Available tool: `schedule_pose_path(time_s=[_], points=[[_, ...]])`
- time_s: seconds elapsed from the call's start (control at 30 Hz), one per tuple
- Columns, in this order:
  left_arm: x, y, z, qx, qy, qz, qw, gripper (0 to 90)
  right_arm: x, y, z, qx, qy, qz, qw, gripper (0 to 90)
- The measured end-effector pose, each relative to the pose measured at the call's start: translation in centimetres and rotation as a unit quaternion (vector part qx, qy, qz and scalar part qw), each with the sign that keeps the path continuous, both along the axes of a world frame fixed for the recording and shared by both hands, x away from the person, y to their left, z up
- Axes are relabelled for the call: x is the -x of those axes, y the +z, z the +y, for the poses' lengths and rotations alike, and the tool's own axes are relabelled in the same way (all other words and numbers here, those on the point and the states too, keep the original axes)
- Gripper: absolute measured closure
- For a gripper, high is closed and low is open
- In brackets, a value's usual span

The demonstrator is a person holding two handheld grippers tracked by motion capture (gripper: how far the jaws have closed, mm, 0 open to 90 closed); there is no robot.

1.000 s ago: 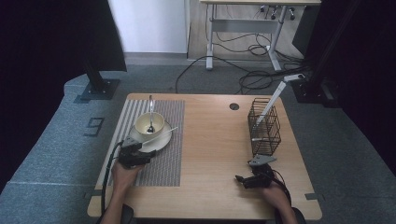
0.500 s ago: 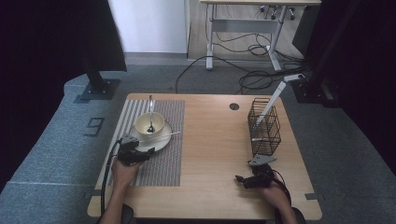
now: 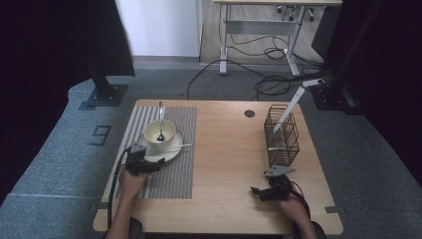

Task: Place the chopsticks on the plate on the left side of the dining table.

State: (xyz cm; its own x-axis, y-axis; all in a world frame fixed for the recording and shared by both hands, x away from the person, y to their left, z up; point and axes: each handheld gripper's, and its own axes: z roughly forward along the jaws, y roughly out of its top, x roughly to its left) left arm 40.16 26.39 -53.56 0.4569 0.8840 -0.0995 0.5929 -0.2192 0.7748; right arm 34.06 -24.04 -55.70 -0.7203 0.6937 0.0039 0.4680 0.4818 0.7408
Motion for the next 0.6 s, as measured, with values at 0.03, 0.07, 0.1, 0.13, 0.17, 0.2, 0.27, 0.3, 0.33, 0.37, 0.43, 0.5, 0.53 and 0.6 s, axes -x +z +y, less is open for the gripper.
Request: schedule_pose_path(time_s=[0.03, 0.07, 0.1, 0.13, 0.17, 0.2, 0.27, 0.3, 0.33, 0.37, 0.43, 0.5, 0.53, 0.6], points=[[0.00, -0.01, -0.01, -0.002, 0.001, -0.001, 1.0000, 3.9, 0.00, 0.00, 0.00, 0.000, 0.000, 0.000, 1.0000, 12.5], [-0.01, -0.01, -0.01, -0.002, 0.001, -0.002, 1.0000, 3.4, 0.00, 0.00, 0.00, 0.000, 0.000, 0.000, 1.0000, 12.6], [-0.02, -0.02, 0.00, -0.003, 0.001, -0.003, 1.0000, 3.0, 0.00, 0.00, 0.00, 0.000, 0.000, 0.000, 1.0000, 12.5], [-0.03, -0.02, 0.01, -0.004, 0.002, -0.004, 1.0000, 2.5, 0.00, 0.00, 0.00, 0.000, 0.000, 0.000, 1.0000, 12.5], [-0.03, -0.01, 0.04, -0.004, 0.003, -0.005, 1.0000, 2.1, 0.00, 0.00, 0.00, 0.000, 0.000, 0.000, 1.0000, 12.5], [-0.04, -0.01, 0.06, -0.004, 0.003, -0.006, 1.0000, 1.4, 0.00, 0.00, 0.00, 0.000, 0.000, 0.000, 1.0000, 12.6], [-0.06, -0.01, 0.12, -0.005, 0.003, -0.007, 1.0000, 1.0, 0.00, 0.00, 0.00, 0.000, 0.000, 0.000, 1.0000, 12.6], [-0.08, -0.02, 0.13, -0.006, 0.004, -0.008, 0.9999, 0.7, 0.00, 0.00, 0.00, 0.000, 0.000, 0.000, 1.0000, 12.5], [-0.11, -0.02, 0.14, -0.006, 0.004, -0.008, 0.9999, 0.4, 0.00, 0.00, 0.00, 0.000, 0.000, 0.000, 1.0000, 12.6], [-0.17, -0.01, 0.12, -0.006, 0.003, -0.006, 1.0000, 0.1, 0.00, 0.00, 0.00, 0.000, 0.000, 0.000, 1.0000, 12.5], [-0.30, -0.03, 0.07, -0.008, 0.002, -0.004, 1.0000, 0.0, 0.00, 0.00, 0.00, 0.000, 0.000, 0.000, 1.0000, 12.5], [-0.42, -0.08, 0.04, -0.006, 0.000, -0.001, 1.0000, 0.0, 0.00, 0.00, 0.00, 0.000, 0.000, 0.000, 1.0000, 12.5], [-0.45, -0.09, 0.04, -0.005, -0.001, -0.001, 1.0000, 0.0, 0.00, 0.00, 0.00, 0.000, 0.000, 0.000, 1.0000, 12.5], [-0.49, -0.09, 0.06, -0.004, -0.001, 0.000, 1.0000, 0.0, 0.00, 0.00, 0.00, 0.000, 0.000, 0.000, 1.0000, 12.5]])
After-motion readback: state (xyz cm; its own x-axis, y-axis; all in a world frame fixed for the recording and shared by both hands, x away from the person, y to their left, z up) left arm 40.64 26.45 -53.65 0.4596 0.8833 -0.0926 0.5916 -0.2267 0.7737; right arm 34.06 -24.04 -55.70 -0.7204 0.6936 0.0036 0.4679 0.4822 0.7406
